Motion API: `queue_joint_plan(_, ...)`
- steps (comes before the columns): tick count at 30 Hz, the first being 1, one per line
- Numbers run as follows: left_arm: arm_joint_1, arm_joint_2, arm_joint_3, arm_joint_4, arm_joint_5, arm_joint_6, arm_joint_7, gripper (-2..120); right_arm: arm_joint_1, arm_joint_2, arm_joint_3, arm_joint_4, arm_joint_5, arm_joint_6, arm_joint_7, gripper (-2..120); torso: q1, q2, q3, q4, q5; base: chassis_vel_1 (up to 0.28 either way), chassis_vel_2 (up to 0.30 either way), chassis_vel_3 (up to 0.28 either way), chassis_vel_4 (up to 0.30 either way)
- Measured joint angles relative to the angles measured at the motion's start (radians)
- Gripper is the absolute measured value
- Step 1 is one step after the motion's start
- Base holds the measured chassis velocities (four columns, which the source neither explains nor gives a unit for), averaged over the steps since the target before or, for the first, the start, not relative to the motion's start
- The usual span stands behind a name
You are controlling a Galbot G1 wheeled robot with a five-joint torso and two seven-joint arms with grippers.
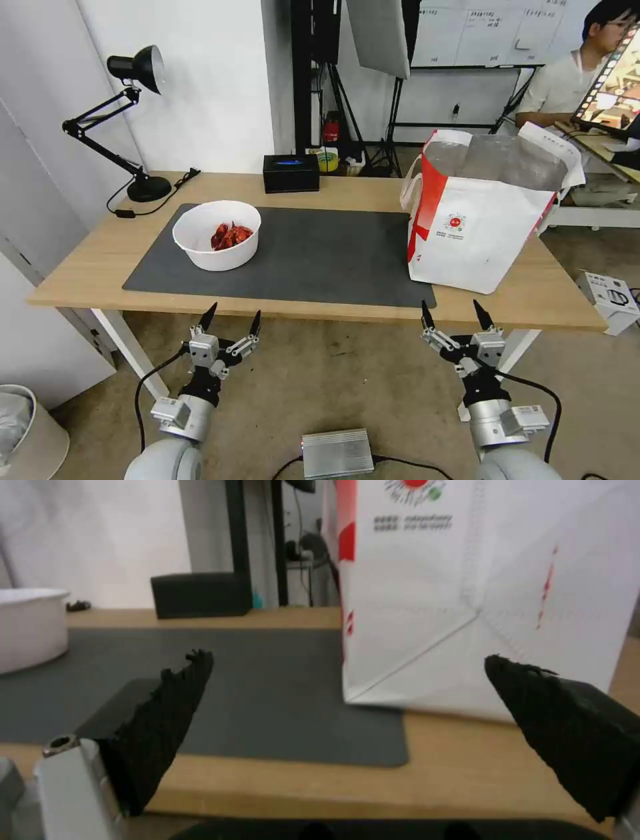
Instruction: Pick up the trash from the table and place it into the takeout bag.
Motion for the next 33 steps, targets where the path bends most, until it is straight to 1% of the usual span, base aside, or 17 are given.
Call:
queue_joint_plan(14, -0.002, 0.008, 0.002, -0.004, 0.001, 0.012, 0.006, 100, -0.009, 0.012, -0.027, -0.008, -0.019, 0.005, -0.015, 100, 0.0, 0.0, 0.0, 0.0, -0.0001, 0.0, 0.0, 0.0, 0.0)
queue_joint_plan(22, -0.016, 0.016, 0.005, -0.013, 0.001, 0.038, 0.006, 100, -0.009, 0.013, -0.032, -0.015, -0.029, 0.011, -0.016, 100, 0.0, 0.0, 0.0, 0.0, 0.0, 0.0, 0.0, 0.0, 0.0)
queue_joint_plan(28, -0.028, 0.02, 0.005, -0.027, -0.016, 0.069, 0.003, 100, -0.009, 0.013, -0.032, -0.016, -0.029, 0.011, -0.016, 100, 0.0, 0.0, 0.0, 0.0001, 0.0, 0.0, 0.0, 0.0, 0.0)
queue_joint_plan(32, -0.068, 0.062, -0.003, -0.03, -0.059, 0.113, -0.009, 100, -0.009, 0.013, -0.032, -0.016, -0.029, 0.011, -0.016, 100, 0.0, 0.0, 0.0, 0.0, -0.0001, 0.0, 0.0, 0.0, 0.0)
queue_joint_plan(33, -0.068, 0.062, -0.003, -0.03, -0.059, 0.113, -0.009, 100, -0.009, 0.013, -0.032, -0.016, -0.029, 0.011, -0.016, 100, 0.0, 0.0, 0.0, 0.0, -0.0001, 0.0, 0.0, 0.0, 0.0)
